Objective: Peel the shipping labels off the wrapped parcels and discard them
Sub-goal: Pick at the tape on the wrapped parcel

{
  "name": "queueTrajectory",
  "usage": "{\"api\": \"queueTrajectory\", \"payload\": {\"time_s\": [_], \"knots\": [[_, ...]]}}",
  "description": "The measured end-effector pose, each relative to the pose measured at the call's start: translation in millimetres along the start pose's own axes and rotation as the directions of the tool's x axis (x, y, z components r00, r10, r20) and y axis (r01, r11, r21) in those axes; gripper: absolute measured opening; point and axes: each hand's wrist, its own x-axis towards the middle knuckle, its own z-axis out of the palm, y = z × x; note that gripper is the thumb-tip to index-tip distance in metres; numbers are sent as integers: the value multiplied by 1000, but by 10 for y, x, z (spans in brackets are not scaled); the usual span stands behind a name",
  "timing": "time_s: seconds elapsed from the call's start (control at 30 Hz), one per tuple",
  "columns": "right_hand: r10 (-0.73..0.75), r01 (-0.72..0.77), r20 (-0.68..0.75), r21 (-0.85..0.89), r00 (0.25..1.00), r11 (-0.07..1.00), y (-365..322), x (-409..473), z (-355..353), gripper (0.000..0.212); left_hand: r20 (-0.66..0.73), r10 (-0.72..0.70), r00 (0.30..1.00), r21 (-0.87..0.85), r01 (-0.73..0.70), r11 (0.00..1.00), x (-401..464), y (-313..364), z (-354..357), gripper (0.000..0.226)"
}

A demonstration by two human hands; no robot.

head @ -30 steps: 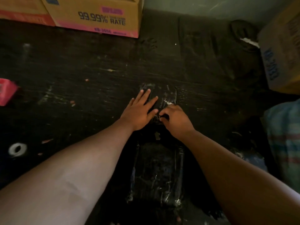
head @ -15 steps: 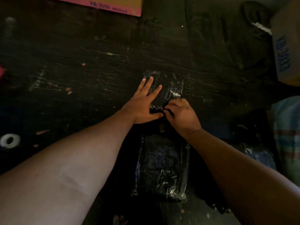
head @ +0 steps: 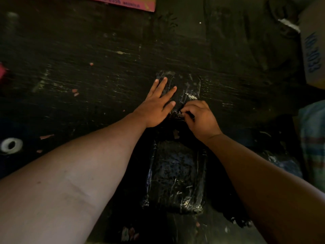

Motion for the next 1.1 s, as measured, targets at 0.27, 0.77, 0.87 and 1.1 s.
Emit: {"api": "queueTrajectory", "payload": {"time_s": [0.27, 0.77, 0.87, 1.1], "knots": [[110, -108, -18, 90, 994, 990, -35, 16, 84, 12, -39, -21, 999, 41, 23, 999, 23, 28, 51, 58], [116, -122, 64, 110, 991, 986, -53, 92, -18, 11, -8, -32, 999, 38, 32, 999, 18, 47, 20, 60], [99, -104, 111, 36, 989, 994, -72, 115, -34, 9, -22, -17, 1000, 51, 18, 999, 14, 40, 21, 60], [97, -106, 155, 54, 983, 993, -51, 106, -137, 11, -24, -8, 1000, 55, 9, 998, 17, 20, 32, 61]]}}
